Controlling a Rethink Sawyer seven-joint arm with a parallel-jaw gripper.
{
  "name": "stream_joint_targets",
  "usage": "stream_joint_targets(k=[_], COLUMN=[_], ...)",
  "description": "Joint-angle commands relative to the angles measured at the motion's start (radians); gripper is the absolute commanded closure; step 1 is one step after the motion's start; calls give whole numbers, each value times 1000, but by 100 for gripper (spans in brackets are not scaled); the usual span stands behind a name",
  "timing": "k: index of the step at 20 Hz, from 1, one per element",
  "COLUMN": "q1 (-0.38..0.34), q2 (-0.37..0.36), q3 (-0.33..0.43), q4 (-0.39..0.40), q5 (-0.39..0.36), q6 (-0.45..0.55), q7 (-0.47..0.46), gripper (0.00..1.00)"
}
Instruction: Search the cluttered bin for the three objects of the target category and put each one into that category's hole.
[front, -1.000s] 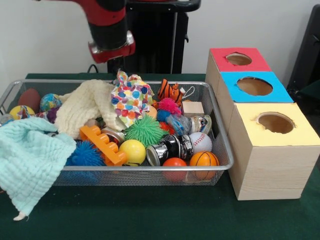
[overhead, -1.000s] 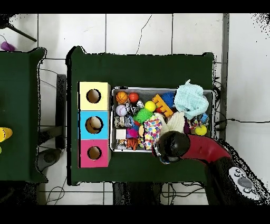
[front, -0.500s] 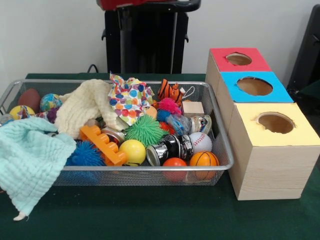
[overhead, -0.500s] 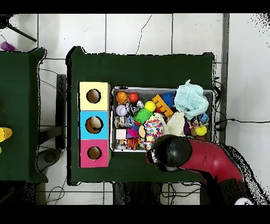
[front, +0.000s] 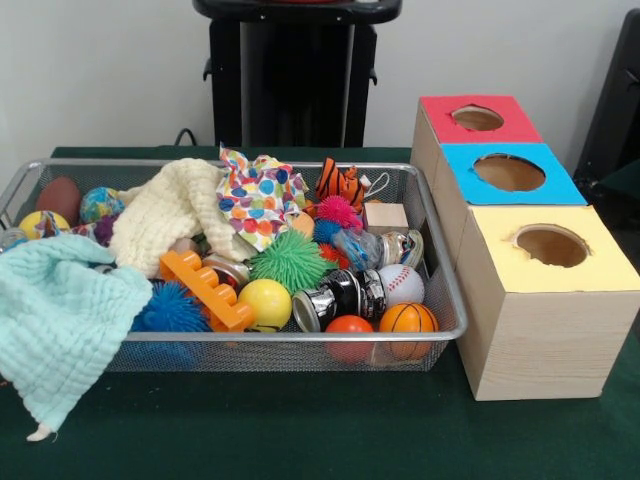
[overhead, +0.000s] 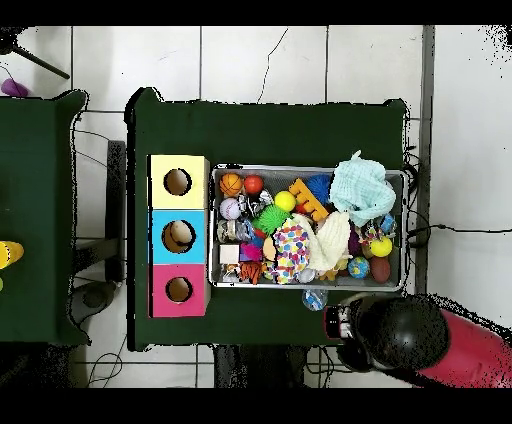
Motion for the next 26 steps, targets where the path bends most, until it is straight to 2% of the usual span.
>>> stream_joint_targets(k=[1,3,6,11,15,19,26], q1=[-73,-94,-120,-106,-85,-66,-65], q2=[-66,-96,-126,-78,-77,-44,-61], q3=[-16,-19,-9,65,77,102,119], q4=[44,53,92,65,70,82,93], q5=[9,5,21,23,30,46,57], q6=[80,86,38,28,-2,-32,-30], q7=[-121,-146,-180,-175,-152,-141,-176], gripper=[100,100,100,100,100,100,100])
